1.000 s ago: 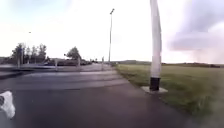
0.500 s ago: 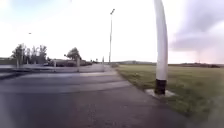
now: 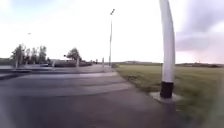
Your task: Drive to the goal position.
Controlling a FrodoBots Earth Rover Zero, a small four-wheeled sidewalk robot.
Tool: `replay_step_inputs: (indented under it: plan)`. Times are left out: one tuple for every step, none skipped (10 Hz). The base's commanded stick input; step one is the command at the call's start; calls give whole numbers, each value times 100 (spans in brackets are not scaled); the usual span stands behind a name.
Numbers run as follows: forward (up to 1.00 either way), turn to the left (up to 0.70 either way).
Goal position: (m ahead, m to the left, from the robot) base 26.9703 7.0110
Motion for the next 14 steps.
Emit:
replay_step_inputs:
  plan:
    - [45,0]
    - [45,0]
    - [45,15]
    - [45,27]
    - [45,27]
    - [45,27]
    - [45,27]
    - [45,27]
    - [45,27]
    - [45,27]
    - [45,27]
    - [45,27]
    - [45,27]
    - [45,27]
